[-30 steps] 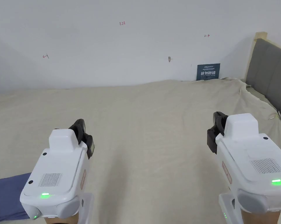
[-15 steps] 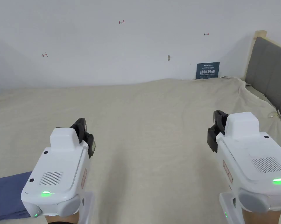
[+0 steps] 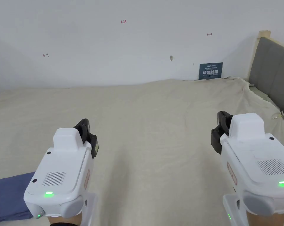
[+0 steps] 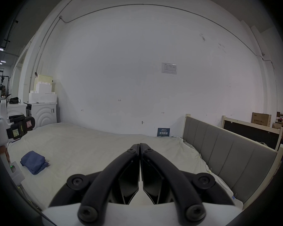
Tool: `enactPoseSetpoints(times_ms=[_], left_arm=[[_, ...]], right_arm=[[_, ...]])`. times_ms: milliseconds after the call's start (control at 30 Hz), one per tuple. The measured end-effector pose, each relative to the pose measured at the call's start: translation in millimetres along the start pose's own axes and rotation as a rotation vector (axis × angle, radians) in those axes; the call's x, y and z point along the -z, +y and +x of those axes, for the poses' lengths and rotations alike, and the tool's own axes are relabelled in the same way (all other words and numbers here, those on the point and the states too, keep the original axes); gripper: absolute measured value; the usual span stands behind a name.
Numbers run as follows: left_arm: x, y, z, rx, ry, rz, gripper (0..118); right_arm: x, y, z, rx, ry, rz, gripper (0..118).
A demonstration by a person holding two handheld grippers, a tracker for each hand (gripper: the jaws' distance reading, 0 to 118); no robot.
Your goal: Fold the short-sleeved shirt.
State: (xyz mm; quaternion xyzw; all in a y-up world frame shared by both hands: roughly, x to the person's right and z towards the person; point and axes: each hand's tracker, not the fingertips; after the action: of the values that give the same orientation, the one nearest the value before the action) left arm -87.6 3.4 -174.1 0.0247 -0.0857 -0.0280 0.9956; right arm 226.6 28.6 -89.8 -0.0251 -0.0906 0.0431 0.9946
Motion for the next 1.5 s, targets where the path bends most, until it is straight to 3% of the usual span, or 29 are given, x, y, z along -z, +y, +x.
enactPoseSetpoints(times_ms=[1367,1433,1467,1500], left_arm=[[4.2,1.0,2.6,0.019,-0.004,-0.001,0],[4.9,0.7,3.2,0.02,0.009,-0.001,1],[5.4,0.4,2.8,0.02,0.016,-0.006,4],[6.0,0.3,2.6,0.021,0.017,-0.013,7]], right_arm=[[1.2,3.7,2.8,0.0,0.003,0.008,0],[0.5,4.1,2.9,0.0,0.001,0.009,5],[0.4,4.3,3.1,0.0,0.001,0.009,16],[0.2,4.6,3.4,0.0,0.003,0.008,35]])
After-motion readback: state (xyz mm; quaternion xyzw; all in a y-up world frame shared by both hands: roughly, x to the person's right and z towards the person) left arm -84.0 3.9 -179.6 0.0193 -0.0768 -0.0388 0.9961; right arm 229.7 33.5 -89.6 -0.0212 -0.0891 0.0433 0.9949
